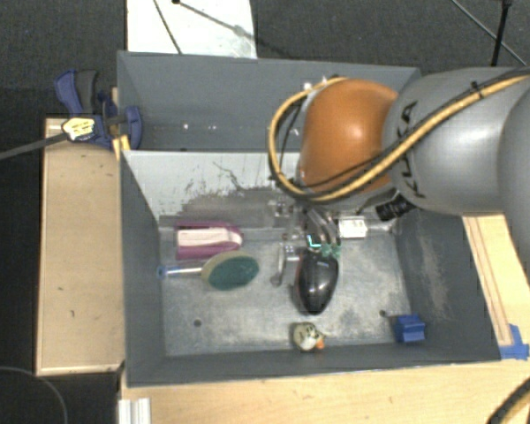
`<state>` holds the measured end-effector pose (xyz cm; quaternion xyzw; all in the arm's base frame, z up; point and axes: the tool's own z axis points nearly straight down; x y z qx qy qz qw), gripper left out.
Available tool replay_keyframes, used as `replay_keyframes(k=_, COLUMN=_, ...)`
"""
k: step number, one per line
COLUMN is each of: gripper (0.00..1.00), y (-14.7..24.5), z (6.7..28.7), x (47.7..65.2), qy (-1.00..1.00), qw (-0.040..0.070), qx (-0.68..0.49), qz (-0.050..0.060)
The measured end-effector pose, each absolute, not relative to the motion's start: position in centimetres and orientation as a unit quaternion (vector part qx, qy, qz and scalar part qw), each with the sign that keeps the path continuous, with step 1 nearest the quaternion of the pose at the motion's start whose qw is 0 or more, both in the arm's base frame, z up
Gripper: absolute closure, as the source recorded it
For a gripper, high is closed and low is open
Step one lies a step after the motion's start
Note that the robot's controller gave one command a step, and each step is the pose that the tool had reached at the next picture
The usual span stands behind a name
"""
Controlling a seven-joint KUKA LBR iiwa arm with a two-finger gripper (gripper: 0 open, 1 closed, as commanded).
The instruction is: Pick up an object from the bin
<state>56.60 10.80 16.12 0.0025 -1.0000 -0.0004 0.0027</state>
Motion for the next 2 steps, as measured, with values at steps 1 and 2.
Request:
replay_keyframes(k=1, gripper=0.00, y=18.45, z=6.89, x=55.42, qy=-1.000, qw=-0.003, qx=0.014, qz=-0.002)
replay_keyframes(k=2, gripper=1.00, y=18.31, z=7.83, x=56.16, qy=-1.000, qw=-0.014, qx=0.010, qz=-0.005)
